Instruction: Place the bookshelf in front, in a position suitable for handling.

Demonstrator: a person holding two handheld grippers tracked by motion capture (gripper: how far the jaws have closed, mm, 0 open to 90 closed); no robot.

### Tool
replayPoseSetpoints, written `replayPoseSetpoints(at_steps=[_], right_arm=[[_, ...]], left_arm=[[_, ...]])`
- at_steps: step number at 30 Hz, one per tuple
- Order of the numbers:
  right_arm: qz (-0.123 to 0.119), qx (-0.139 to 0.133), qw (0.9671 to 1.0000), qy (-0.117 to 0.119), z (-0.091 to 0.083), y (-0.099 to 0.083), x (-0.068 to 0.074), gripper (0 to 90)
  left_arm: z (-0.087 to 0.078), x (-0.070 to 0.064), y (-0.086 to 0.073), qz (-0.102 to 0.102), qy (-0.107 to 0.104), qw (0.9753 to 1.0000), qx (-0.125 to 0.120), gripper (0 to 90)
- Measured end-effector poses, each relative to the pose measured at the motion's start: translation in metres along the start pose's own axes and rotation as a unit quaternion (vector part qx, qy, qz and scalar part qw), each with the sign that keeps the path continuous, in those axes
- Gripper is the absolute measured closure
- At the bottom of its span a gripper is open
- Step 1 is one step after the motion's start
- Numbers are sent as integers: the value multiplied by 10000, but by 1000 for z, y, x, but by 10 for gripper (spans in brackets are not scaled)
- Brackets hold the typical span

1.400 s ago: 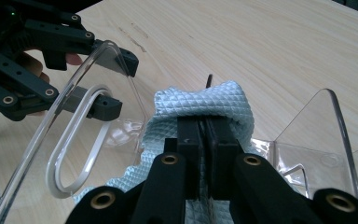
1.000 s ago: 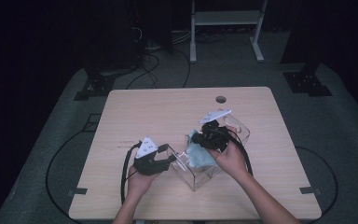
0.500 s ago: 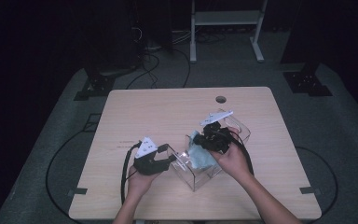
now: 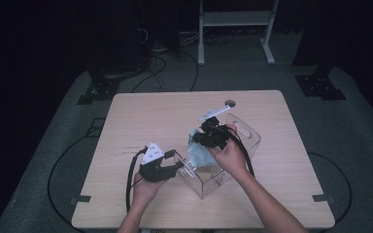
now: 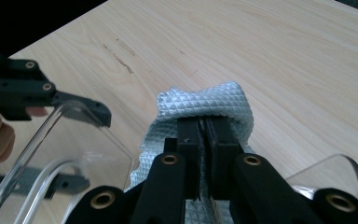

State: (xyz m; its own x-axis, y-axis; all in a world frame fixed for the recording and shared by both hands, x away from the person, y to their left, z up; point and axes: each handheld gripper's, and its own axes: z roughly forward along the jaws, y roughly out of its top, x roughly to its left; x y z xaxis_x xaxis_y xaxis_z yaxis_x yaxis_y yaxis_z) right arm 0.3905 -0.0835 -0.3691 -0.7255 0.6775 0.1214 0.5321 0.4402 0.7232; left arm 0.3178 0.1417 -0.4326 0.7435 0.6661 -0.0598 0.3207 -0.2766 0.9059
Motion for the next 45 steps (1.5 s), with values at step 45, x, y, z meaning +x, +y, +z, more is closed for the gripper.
replayPoseSetpoints(at_steps=[45], right_arm=[[-183,-140,9997,82,-62,-59,11,856]], left_arm=[[1,-2,-1,-66,45,10000,-10,460]])
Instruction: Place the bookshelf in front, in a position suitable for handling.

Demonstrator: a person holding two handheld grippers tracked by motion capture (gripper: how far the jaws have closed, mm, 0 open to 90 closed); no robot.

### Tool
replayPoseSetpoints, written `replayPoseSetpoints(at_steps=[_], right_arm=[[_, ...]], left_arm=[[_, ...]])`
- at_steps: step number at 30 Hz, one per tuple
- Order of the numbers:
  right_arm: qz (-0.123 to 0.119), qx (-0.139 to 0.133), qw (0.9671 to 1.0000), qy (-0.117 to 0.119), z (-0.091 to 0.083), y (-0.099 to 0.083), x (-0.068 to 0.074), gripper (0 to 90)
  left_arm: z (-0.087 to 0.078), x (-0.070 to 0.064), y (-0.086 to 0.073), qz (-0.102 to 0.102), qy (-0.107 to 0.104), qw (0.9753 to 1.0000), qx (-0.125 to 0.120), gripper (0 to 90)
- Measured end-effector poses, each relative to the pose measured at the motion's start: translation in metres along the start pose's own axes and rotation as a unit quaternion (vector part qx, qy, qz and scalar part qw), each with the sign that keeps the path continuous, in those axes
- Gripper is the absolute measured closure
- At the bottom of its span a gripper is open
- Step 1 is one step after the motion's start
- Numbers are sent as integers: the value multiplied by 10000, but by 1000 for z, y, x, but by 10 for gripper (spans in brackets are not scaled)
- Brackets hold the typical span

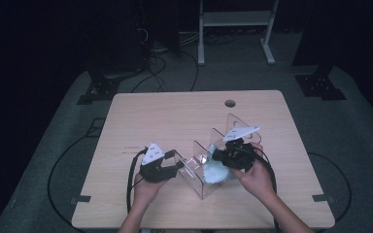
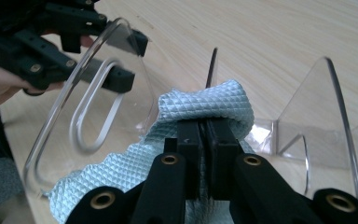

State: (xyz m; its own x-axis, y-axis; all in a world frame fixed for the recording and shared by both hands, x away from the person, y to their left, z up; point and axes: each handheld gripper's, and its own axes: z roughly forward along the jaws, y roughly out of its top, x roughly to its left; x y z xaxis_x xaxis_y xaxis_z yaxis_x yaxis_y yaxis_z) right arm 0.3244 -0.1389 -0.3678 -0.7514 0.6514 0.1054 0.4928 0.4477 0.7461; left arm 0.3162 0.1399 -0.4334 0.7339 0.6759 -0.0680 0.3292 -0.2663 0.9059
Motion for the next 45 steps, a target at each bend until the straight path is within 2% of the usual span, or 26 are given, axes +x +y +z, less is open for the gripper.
replayPoseSetpoints(at_steps=[8,12,23,25,29,30,33,45], right_arm=[[-41,75,9999,-95,25,25,-5,856],[41,112,9999,-111,36,35,-7,856],[34,215,9996,-189,57,54,-10,853],[103,224,9996,-159,59,55,-11,853],[74,227,9996,-166,57,54,-11,854],[-39,231,9994,-241,52,51,-7,854],[-128,187,9994,-267,44,44,-5,855],[-115,-129,9998,-66,-4,-6,2,854]], left_arm=[[0,0,0,-7,26,10000,-15,460],[0,0,0,-9,34,10000,-17,460],[1,-1,0,-25,48,10000,-29,461],[1,0,0,-29,45,10000,-27,461],[1,-1,0,-27,39,10000,-29,461],[1,0,0,-27,38,10000,-19,461],[1,0,0,-48,35,10000,-30,461],[1,-1,-1,-54,79,9999,-34,462]])
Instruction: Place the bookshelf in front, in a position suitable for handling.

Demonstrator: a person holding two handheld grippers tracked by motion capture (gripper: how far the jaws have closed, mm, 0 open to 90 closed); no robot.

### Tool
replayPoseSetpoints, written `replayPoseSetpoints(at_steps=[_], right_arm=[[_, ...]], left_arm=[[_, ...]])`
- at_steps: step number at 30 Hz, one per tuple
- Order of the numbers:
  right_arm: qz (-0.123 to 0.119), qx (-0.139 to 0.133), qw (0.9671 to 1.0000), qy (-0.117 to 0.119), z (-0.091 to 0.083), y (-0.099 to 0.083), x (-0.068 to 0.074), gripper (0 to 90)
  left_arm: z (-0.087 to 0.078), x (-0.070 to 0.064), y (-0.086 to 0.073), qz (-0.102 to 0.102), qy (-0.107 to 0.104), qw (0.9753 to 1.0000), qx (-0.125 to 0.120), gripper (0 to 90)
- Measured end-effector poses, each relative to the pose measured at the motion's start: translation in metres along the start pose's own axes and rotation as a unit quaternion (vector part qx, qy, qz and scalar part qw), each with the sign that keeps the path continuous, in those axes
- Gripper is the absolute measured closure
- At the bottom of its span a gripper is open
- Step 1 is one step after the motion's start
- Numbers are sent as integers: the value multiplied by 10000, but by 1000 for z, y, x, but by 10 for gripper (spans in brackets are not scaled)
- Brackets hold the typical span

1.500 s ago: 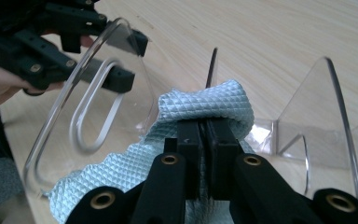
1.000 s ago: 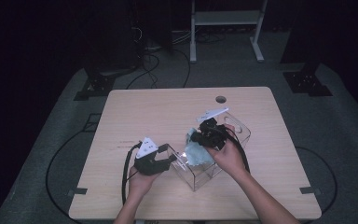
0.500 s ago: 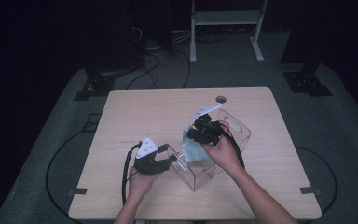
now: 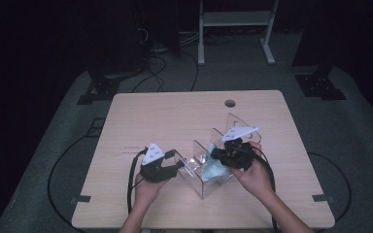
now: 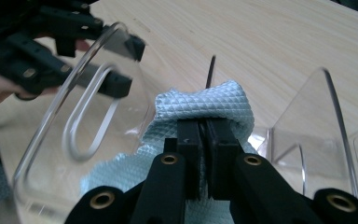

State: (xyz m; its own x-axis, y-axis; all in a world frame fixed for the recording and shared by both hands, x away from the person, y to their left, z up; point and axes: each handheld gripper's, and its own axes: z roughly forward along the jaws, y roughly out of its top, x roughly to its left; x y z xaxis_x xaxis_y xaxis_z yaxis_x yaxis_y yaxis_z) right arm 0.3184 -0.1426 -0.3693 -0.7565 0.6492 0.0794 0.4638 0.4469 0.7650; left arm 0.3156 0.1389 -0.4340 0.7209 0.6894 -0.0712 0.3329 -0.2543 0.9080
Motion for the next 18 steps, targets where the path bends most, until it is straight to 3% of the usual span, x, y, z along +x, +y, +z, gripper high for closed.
replayPoseSetpoints(at_steps=[6,7,12,15,18], right_arm=[[79,-308,9995,21,-24,-14,1,856],[74,-434,9990,26,-34,-17,2,856],[47,-598,9982,-4,-55,-29,5,856],[85,-624,9980,26,-60,-39,8,856],[84,-578,9983,62,-54,-49,12,856]], left_arm=[[0,0,0,-10,5,10000,-5,462],[0,0,0,-16,5,10000,-8,462],[0,0,0,-18,9,10000,-7,462],[0,0,0,-17,19,10000,-10,463],[1,0,0,-26,37,10000,-18,463]])
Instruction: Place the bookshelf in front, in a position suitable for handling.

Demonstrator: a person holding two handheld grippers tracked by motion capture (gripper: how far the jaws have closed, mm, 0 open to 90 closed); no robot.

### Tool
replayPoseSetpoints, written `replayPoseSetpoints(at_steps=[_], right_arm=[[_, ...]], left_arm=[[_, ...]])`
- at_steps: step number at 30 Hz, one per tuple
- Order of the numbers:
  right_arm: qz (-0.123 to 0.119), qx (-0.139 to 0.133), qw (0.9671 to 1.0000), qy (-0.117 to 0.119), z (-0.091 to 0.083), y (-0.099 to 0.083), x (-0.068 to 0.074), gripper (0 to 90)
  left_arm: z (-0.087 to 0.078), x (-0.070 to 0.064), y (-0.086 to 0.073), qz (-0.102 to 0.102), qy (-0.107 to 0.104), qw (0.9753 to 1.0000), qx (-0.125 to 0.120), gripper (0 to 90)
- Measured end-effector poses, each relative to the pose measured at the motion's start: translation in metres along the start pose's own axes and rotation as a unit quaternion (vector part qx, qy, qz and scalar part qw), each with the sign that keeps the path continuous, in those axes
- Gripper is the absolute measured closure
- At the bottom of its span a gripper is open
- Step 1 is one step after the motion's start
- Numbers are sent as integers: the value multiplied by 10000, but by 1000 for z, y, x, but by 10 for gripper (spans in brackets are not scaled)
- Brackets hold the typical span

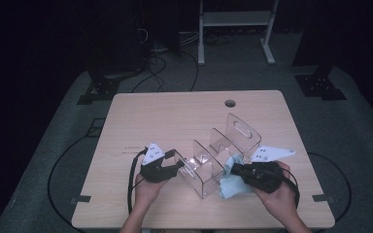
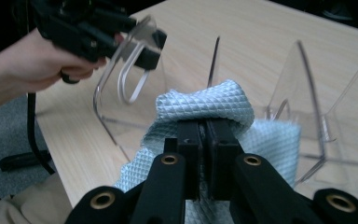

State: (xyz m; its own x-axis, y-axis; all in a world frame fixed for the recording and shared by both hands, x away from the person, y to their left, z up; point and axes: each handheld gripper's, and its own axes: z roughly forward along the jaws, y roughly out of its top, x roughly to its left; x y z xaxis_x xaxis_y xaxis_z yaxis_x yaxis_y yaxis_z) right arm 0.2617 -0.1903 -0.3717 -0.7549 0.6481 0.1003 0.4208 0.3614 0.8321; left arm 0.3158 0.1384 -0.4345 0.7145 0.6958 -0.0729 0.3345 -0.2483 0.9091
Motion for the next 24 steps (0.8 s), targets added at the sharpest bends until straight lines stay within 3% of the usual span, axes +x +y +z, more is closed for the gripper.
replayPoseSetpoints(at_steps=[7,20,24], right_arm=[[14,45,10000,11,21,-14,4,856],[81,-112,9999,-71,26,-32,7,858],[85,98,9999,-98,36,-41,7,858]], left_arm=[[0,1,0,3,44,10000,2,464],[1,0,0,2,84,10000,12,463],[1,1,0,-17,77,10000,7,464]])
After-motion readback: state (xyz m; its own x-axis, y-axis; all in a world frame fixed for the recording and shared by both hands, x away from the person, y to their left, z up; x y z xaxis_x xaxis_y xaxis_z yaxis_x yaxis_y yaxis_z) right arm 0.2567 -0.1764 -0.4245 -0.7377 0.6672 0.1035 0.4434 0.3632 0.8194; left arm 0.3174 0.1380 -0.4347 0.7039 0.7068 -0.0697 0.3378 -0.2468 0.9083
